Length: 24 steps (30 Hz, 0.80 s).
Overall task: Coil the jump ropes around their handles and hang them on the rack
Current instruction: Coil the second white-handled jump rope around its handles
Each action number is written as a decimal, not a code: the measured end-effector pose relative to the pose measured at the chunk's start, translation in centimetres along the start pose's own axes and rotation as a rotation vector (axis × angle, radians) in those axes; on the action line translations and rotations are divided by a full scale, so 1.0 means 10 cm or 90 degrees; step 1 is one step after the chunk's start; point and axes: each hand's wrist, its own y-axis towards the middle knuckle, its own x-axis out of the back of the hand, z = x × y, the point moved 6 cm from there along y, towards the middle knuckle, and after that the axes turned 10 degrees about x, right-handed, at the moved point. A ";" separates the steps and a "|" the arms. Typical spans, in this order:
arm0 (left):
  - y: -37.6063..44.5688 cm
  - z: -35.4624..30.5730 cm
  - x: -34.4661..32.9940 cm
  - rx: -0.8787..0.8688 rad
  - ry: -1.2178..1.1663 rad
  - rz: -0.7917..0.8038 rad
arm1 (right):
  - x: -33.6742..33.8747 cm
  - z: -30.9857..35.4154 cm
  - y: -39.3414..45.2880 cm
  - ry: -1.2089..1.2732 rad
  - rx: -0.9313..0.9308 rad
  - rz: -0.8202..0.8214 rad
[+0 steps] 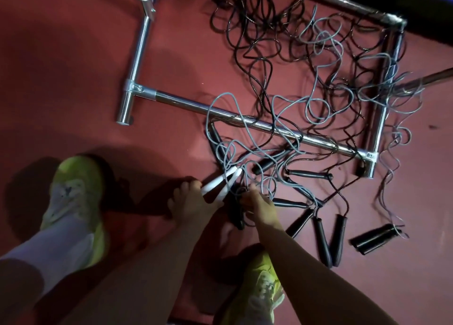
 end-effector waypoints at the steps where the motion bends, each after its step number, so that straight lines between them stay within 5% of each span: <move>1: 0.02 -0.06 -0.02 -0.031 0.034 0.010 | -0.02 -0.01 0.00 0.004 0.001 -0.003; 5: 0.00 -0.17 -0.19 -0.099 0.056 0.150 | -0.03 -0.05 -0.02 0.032 0.028 -0.034; 10: -0.20 -0.07 -0.15 -0.007 -0.300 0.441 | 0.11 -0.09 -0.12 0.022 0.100 -0.069; 15: -0.66 -0.08 0.46 -0.069 -0.397 0.645 | 0.30 0.19 -0.30 0.058 0.128 -0.199; 20: -1.14 -0.29 1.24 -0.188 -0.349 0.764 | 0.35 0.96 -0.68 0.202 0.228 -0.212; 24: -1.67 -0.44 1.86 -0.325 -0.241 0.803 | 0.41 1.75 -1.10 0.070 0.431 -0.070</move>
